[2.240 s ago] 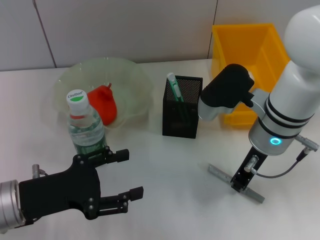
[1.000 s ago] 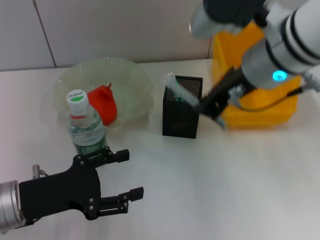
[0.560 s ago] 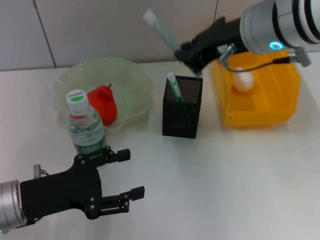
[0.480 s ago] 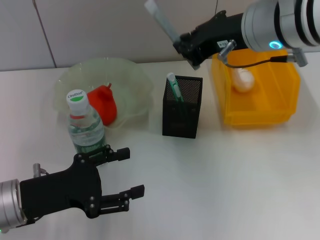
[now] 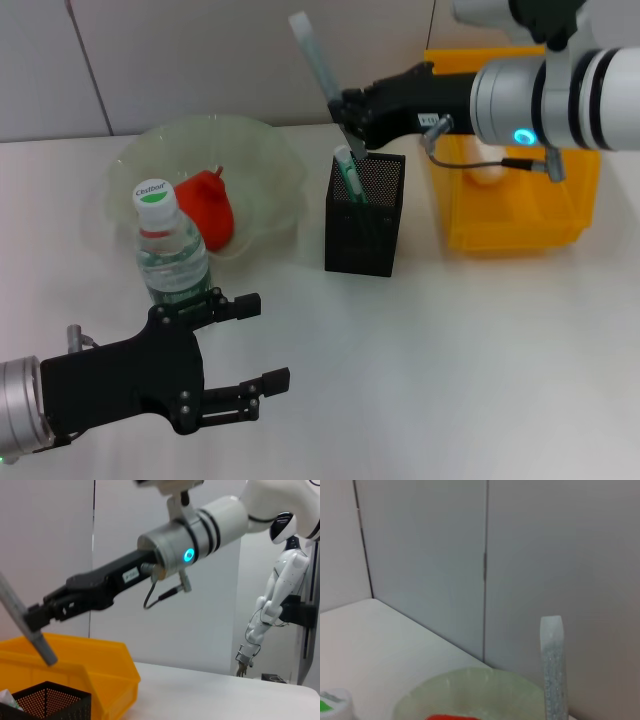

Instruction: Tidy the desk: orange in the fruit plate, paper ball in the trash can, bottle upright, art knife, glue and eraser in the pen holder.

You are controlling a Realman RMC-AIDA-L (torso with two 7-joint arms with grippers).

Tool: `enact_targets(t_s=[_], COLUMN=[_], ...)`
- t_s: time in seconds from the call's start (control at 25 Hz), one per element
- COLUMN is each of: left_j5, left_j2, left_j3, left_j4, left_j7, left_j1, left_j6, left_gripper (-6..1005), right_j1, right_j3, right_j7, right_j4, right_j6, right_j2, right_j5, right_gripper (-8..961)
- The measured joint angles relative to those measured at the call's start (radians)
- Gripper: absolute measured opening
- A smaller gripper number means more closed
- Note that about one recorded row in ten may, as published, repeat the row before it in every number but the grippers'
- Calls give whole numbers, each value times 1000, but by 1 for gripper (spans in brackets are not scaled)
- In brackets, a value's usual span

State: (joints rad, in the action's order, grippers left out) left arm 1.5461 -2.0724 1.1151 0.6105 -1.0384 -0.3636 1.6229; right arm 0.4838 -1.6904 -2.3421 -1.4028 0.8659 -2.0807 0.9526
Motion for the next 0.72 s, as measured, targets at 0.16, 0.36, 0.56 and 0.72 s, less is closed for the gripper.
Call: enact_targets(t_s=[0.16, 0.36, 0.56, 0.72], left_j5=[0, -1, -2, -3], left_j2=[0, 0, -2, -2], left_j3=[-1, 0, 0, 0], left_j4=[0, 0, -12, -23], left_j7=[0, 0, 0, 0], left_j1=[0, 0, -6, -10], left_j6=[0, -2, -2, -3], left_gripper=[834, 834, 834, 833], right_j1=[-3, -3, 7, 15], right_j3=[-1, -4, 3, 10], right_j7=[36, 48, 70, 87], right_j4=[55, 91, 144, 182], right_j6=[-41, -47, -70, -90], right_j2=[0, 0, -1, -3], right_j5=[6, 8, 8, 14], right_gripper=[130, 130, 130, 127])
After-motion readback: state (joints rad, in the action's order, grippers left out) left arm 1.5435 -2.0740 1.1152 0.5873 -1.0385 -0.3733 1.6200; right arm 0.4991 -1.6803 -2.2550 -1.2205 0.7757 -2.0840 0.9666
